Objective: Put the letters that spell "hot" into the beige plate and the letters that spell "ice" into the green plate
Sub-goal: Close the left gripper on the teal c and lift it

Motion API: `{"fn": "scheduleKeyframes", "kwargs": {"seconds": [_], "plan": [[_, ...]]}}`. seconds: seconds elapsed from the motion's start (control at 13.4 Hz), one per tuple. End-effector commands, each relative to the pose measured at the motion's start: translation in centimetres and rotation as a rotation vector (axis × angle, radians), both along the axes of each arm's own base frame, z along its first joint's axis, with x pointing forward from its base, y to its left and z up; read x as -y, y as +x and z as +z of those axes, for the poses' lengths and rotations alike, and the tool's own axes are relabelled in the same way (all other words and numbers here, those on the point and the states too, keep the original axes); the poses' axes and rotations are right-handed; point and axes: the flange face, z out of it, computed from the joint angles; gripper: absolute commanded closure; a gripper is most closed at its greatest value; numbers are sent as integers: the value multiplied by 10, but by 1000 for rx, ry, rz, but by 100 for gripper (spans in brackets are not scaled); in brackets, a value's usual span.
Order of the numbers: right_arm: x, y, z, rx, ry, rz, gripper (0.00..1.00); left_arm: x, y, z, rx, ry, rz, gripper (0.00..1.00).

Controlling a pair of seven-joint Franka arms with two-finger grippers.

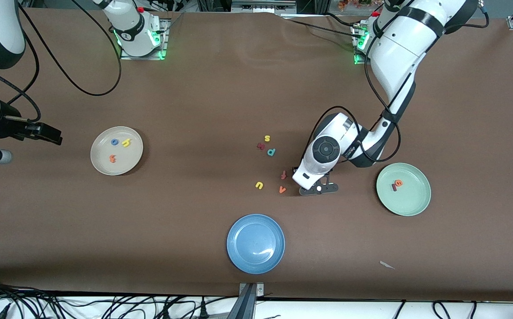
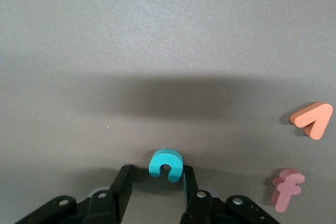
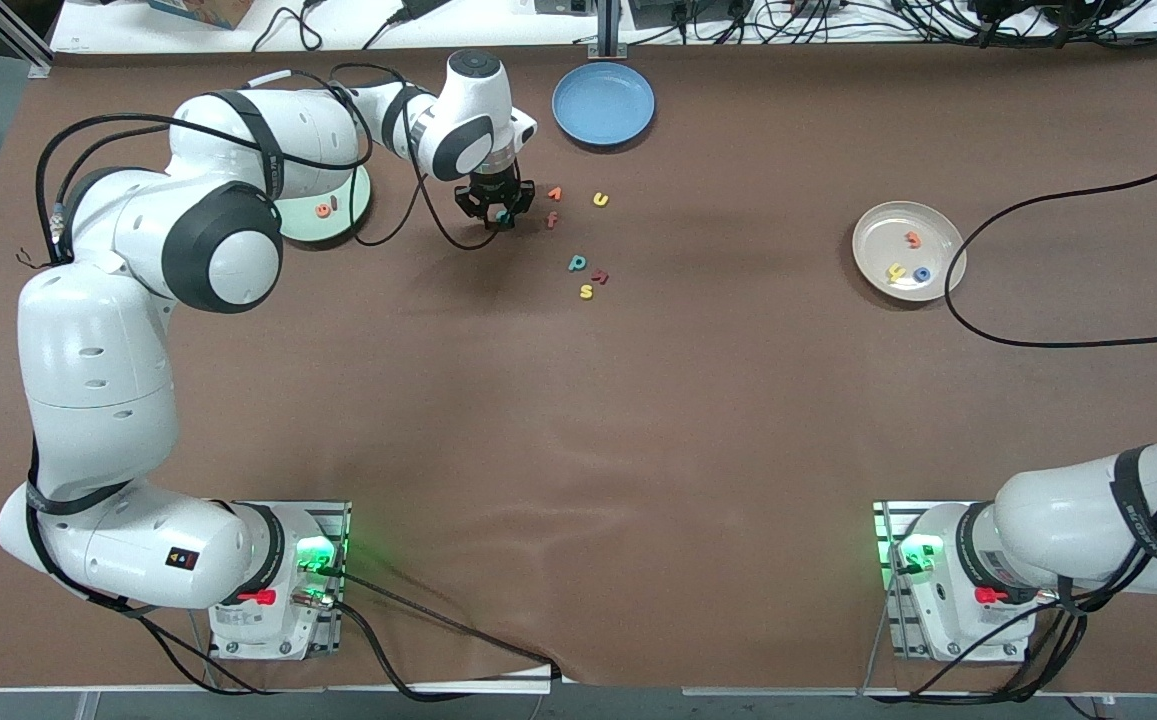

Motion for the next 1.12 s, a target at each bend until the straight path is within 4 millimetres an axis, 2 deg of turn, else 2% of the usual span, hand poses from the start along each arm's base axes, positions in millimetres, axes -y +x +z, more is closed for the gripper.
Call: {"fn": "scheduleKeyframes", "kwargs": {"seconds": [0.0, 0.15, 0.6, 1.05], "plan": [[0, -7, 3, 19, -9, 5, 1, 3, 7, -3, 10, 3, -9, 52], [1, -7, 3, 17, -9, 4, 1, 4, 7, -2, 12, 3, -7, 53], [3, -5, 5, 32, 13, -2, 0, 5, 7, -6, 11, 4, -8, 66], [6, -3, 6, 37, 20, -1, 0, 5, 7, -5, 11, 4, -10, 72]]}}
